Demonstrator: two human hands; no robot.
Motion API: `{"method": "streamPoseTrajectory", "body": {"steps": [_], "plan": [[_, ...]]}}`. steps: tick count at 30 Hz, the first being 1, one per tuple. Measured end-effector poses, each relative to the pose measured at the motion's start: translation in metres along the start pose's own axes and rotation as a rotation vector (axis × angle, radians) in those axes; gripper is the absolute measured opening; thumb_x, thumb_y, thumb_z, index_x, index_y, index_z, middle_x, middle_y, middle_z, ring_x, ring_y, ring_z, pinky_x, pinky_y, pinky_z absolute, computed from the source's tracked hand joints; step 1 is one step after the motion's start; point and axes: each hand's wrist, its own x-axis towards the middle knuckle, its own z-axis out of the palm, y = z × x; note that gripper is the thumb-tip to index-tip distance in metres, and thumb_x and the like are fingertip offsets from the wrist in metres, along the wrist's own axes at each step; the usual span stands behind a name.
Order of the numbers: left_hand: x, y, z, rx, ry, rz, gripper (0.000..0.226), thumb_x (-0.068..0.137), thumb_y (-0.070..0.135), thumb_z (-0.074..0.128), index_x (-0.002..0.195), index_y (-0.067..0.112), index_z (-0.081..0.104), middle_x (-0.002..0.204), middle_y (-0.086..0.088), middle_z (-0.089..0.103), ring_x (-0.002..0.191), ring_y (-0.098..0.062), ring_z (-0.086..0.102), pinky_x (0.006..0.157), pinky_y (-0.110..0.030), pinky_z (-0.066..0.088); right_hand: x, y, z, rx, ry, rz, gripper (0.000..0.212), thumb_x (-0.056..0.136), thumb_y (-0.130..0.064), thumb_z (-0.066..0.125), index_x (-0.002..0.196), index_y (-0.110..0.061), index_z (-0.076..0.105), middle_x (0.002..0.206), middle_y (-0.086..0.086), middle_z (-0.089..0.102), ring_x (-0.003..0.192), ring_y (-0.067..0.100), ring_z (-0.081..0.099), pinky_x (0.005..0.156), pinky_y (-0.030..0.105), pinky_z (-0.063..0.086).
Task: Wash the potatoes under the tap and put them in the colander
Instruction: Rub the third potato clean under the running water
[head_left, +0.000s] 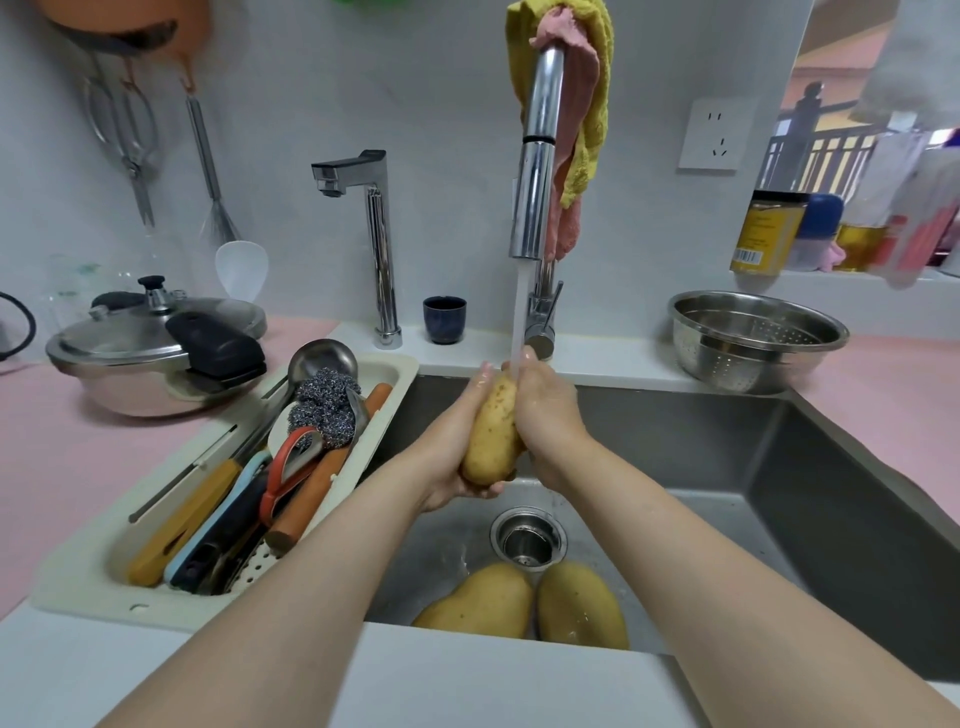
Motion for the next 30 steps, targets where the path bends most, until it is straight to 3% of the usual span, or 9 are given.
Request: {"method": "streamPoseTrajectory", "body": {"steps": [2,6,9,13,17,21,25,27,30], "plan": [[0.000,0.001,0.000,0.036,0.015,0.053,0.076,0.081,0.082,0.051,0.111,0.015,0.069,0.080,-0.009,0.071,0.067,-0.023,0.061,0.049,-0.026,0.046,0.003,0.004,-0.002,-0.001,-0.001,0.020,0.059,0.099,-0.066,0.031,0.137,-0.033,0.062,0.133,0.001,0.065,0.125,0.023,0.059,0.110,0.046,0.048],[-0.001,0.006,-0.014,-0.052,-0.008,-0.004,0.085,0.081,0.084,0.049,0.111,0.006,0.065,0.083,-0.014,0.070,0.056,-0.024,0.062,0.038,-0.021,0.042,0.005,0.007,-0.010,0.051,-0.238,-0.018,0.045,0.108,-0.041,0.042,0.151,-0.029,0.044,0.147,0.005,0.051,0.133,0.028,0.053,0.107,0.052,0.050],[-0.002,0.007,-0.020,-0.083,-0.041,-0.006,0.084,0.082,0.084,0.046,0.106,0.007,0.066,0.083,-0.015,0.069,0.055,-0.025,0.060,0.036,-0.019,0.041,0.006,0.006,-0.015,0.211,-0.386,0.057,0.041,0.108,-0.025,0.049,0.149,-0.026,0.044,0.142,0.008,0.055,0.129,0.028,0.056,0.099,0.052,0.055],[-0.003,0.010,-0.010,0.010,-0.018,0.087,0.086,0.085,0.083,0.043,0.120,0.007,0.064,0.093,-0.017,0.074,0.057,-0.027,0.063,0.039,-0.021,0.041,0.000,-0.002,-0.010,0.208,-0.222,-0.011,0.034,0.106,-0.035,0.052,0.137,-0.022,0.055,0.123,0.006,0.065,0.115,0.026,0.064,0.085,0.044,0.058],[-0.003,0.006,0.001,0.154,0.047,0.120,0.082,0.087,0.082,0.042,0.111,0.008,0.068,0.086,-0.013,0.075,0.058,-0.025,0.065,0.044,-0.023,0.041,-0.002,-0.006,-0.007,0.210,-0.003,0.054,0.027,0.106,-0.047,0.048,0.114,-0.027,0.063,0.112,0.005,0.070,0.102,0.020,0.068,0.081,0.038,0.057],[-0.003,0.006,-0.005,0.143,0.050,0.102,0.084,0.085,0.085,0.042,0.113,0.010,0.068,0.087,-0.013,0.074,0.057,-0.025,0.063,0.043,-0.021,0.039,0.001,-0.002,-0.014,0.240,-0.185,0.105,0.031,0.108,-0.038,0.048,0.134,-0.024,0.058,0.133,0.010,0.063,0.118,0.026,0.063,0.095,0.046,0.056],[-0.003,0.008,-0.017,0.032,0.034,0.067,0.084,0.085,0.085,0.039,0.118,0.012,0.065,0.090,-0.016,0.074,0.054,-0.027,0.060,0.037,-0.019,0.037,-0.003,-0.003,-0.026,0.404,-0.500,0.116,0.044,0.106,-0.005,0.048,0.147,-0.020,0.044,0.138,0.012,0.057,0.122,0.028,0.058,0.085,0.041,0.056],[-0.002,0.008,-0.020,0.040,0.032,0.077,0.086,0.086,0.085,0.037,0.117,0.011,0.066,0.090,-0.017,0.074,0.055,-0.028,0.059,0.038,-0.019,0.037,-0.003,-0.002,-0.026,0.421,-0.506,0.102,0.046,0.105,-0.003,0.051,0.147,-0.019,0.045,0.133,0.010,0.060,0.117,0.025,0.060,0.081,0.040,0.059],[-0.001,0.009,-0.019,0.041,-0.001,0.073,0.089,0.087,0.085,0.034,0.117,0.008,0.066,0.090,-0.017,0.074,0.055,-0.028,0.059,0.038,-0.019,0.037,0.000,0.002,-0.018,0.316,-0.377,0.070,0.052,0.103,-0.022,0.060,0.152,-0.019,0.043,0.140,0.012,0.058,0.126,0.031,0.059,0.093,0.050,0.057]]}}
